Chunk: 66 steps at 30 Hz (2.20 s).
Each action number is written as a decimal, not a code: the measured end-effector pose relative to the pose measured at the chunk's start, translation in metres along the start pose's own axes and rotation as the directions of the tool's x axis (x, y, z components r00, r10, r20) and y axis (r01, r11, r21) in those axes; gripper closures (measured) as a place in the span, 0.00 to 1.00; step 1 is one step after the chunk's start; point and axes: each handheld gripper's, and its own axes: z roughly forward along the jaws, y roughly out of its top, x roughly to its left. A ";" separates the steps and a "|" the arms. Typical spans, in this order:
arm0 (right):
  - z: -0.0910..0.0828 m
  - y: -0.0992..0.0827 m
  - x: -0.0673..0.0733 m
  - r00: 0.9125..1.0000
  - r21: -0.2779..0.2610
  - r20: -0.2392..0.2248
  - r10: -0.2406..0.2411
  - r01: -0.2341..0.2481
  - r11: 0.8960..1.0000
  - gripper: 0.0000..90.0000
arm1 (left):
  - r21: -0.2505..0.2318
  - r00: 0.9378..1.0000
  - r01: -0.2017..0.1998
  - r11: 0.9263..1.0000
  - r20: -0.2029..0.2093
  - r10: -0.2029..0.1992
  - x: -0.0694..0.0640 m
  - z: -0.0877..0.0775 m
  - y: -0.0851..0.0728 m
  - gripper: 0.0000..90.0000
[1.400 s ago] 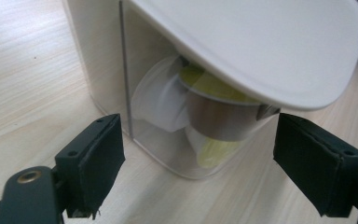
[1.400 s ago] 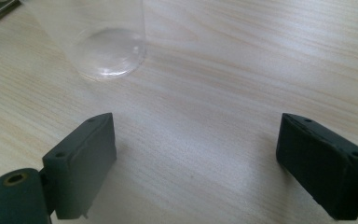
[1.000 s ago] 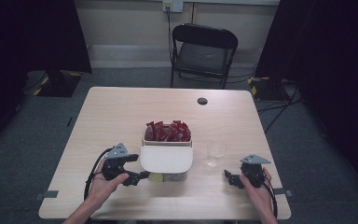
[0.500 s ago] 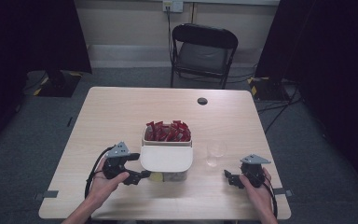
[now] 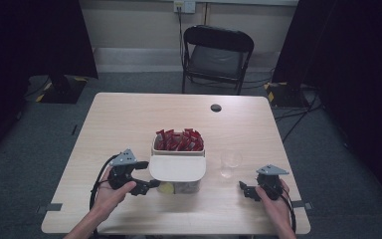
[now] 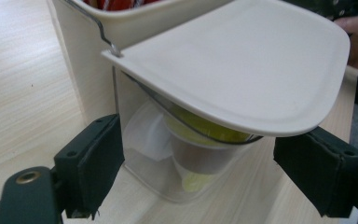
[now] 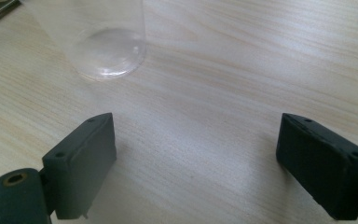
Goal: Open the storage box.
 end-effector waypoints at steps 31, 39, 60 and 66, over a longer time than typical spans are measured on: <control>0.000 0.000 0.000 1.000 0.000 0.000 0.000 0.000 1.000 0.13 | -0.032 0.999 -0.022 0.999 -0.029 0.021 0.004 -0.007 0.030 0.17; 0.000 0.000 0.000 1.000 0.000 0.000 0.000 0.000 1.000 0.13 | -0.047 0.999 -0.024 0.999 -0.033 0.023 0.008 -0.009 0.039 0.17; 0.000 0.000 0.000 1.000 0.000 0.000 0.000 0.000 1.000 0.13 | -0.052 1.000 -0.023 0.998 -0.021 0.022 0.014 -0.007 0.050 0.17; 0.000 0.000 0.000 1.000 0.000 0.000 0.000 0.000 1.000 0.13 | -0.060 1.000 -0.007 0.998 -0.017 0.006 0.015 -0.006 0.051 0.17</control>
